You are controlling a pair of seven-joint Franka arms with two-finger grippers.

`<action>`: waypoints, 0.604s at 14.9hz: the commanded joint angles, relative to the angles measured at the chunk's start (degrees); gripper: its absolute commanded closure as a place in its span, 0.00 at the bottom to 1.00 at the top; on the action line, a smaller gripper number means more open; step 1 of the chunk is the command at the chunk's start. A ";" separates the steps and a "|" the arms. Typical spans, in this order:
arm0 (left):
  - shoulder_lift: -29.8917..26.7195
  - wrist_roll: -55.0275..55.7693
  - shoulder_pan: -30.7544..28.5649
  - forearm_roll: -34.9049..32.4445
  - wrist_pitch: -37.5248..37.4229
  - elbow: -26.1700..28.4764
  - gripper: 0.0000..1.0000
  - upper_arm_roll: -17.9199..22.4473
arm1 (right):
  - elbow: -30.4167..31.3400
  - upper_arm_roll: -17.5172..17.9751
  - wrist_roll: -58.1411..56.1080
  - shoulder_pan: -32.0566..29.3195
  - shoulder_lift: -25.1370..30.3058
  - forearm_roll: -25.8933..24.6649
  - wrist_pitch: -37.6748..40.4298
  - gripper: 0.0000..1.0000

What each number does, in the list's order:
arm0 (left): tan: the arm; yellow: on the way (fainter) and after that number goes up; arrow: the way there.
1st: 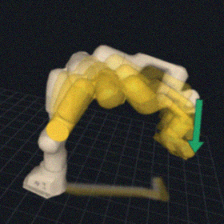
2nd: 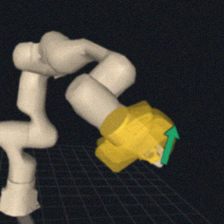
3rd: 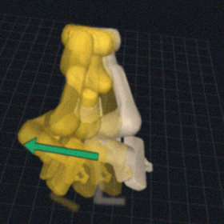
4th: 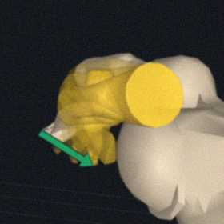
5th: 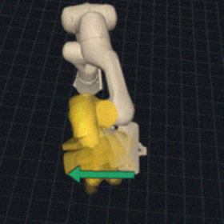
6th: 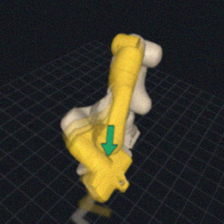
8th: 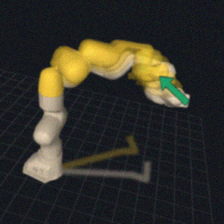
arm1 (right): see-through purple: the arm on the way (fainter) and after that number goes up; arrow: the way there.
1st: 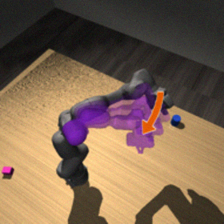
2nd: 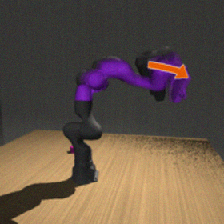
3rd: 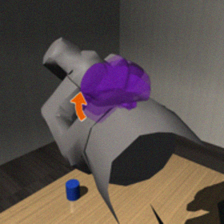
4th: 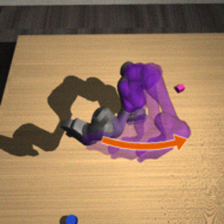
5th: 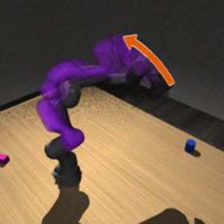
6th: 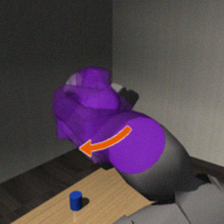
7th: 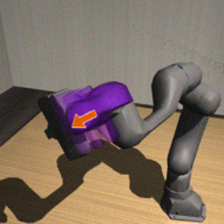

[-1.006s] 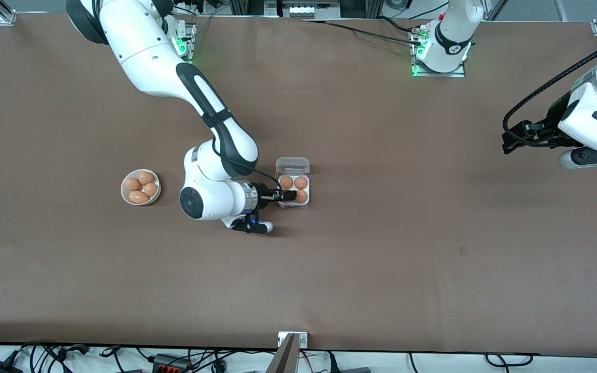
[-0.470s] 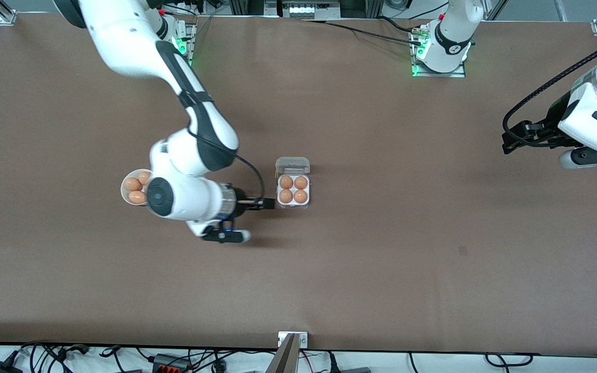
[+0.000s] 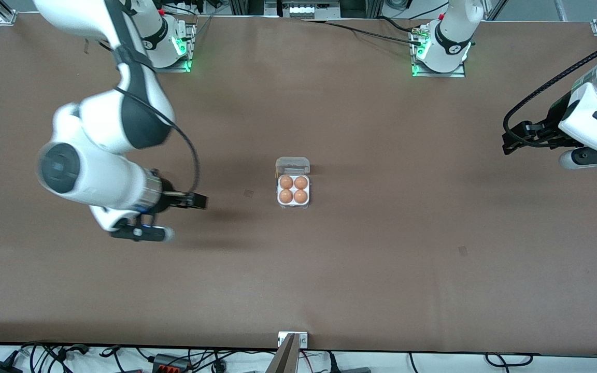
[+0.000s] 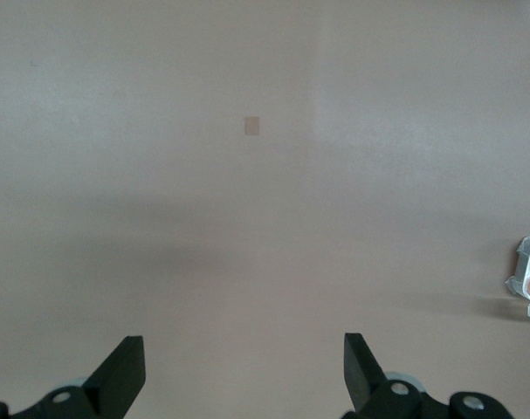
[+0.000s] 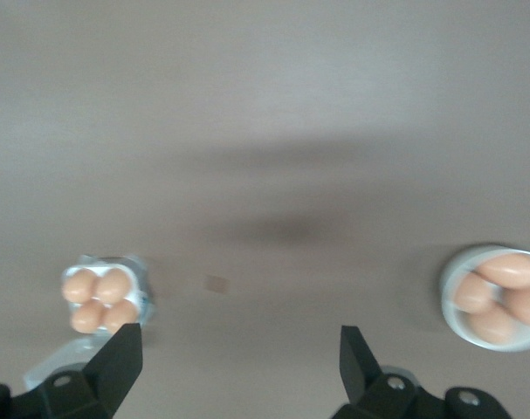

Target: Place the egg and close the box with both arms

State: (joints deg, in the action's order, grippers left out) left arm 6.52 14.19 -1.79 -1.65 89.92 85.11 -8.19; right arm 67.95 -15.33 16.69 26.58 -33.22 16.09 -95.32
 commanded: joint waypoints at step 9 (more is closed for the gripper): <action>0.34 -0.48 -1.11 0.86 -0.10 -0.65 0.00 -0.16 | 3.32 7.04 -5.18 -15.65 10.79 -6.69 1.54 0.00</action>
State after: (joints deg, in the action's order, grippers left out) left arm 6.67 14.19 -2.44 -1.65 90.02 85.11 -8.19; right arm 68.12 -14.11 12.52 17.08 -26.82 10.22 -93.91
